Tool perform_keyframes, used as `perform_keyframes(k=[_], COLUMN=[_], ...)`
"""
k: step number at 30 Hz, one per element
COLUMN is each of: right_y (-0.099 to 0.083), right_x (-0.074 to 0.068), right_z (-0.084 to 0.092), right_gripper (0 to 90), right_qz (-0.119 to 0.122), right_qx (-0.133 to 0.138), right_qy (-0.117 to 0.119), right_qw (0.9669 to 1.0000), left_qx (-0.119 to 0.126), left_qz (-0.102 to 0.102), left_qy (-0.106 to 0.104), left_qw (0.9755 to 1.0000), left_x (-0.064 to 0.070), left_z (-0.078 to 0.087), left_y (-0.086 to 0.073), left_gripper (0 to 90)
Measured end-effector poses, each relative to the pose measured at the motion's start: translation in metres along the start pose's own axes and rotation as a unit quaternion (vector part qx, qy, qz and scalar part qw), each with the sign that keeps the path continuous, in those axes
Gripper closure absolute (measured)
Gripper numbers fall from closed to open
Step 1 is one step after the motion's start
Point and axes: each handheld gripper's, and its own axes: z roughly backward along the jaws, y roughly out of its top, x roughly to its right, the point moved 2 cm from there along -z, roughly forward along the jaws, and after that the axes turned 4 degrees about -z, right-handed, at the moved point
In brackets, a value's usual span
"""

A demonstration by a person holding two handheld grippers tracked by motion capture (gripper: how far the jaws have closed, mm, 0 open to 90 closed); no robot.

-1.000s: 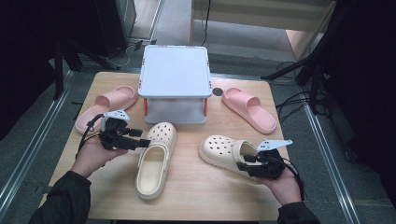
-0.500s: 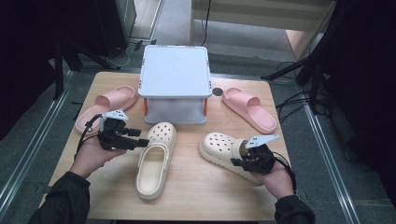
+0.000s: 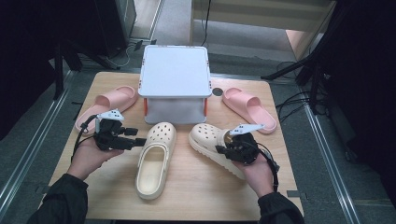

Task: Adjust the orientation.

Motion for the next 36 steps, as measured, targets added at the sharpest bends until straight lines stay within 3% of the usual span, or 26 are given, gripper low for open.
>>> perform_keyframes(k=[11,23,26,31,32,33,34,36], right_y=[0.008,0.005,0.007,0.005,0.003,0.003,0.001,-0.001], right_x=[-0.014,-0.029,-0.030,-0.026,-0.023,-0.023,-0.018,-0.010], right_z=[-0.029,-0.049,-0.042,-0.025,-0.013,-0.013,-0.003,0.005], right_gripper=[77.0,74.5,66.1,65.9,70.5,70.5,78.1,83.3], right_qz=[-0.004,-0.003,0.001,0.003,0.006,0.006,0.012,0.016], right_qx=[-0.006,-0.025,-0.013,-0.008,-0.001,-0.001,0.004,0.005], right_qy=[-0.004,0.015,0.024,0.040,0.044,0.044,0.038,0.028], right_qw=[1.0000,0.9996,0.9996,0.9992,0.9990,0.9990,0.9992,0.9995], left_qx=[0.006,-0.003,0.002,0.013,0.011,0.011,0.007,0.004], left_qz=[0.001,0.005,0.006,0.015,0.016,0.016,0.018,0.017], left_qy=[0.011,0.014,0.024,0.025,0.022,0.022,0.018,0.015], left_qw=[0.9999,0.9999,0.9997,0.9995,0.9996,0.9996,0.9997,0.9997], left_x=[0.000,0.002,0.002,0.002,0.002,0.002,0.003,0.005], left_z=[0.006,0.008,0.010,0.015,0.015,0.015,0.015,0.014], left_y=[-0.006,-0.013,-0.014,-0.012,-0.012,-0.012,-0.012,-0.012], left_gripper=[37.5,37.4,38.3,46.3,47.1,48.2,50.0,53.3])
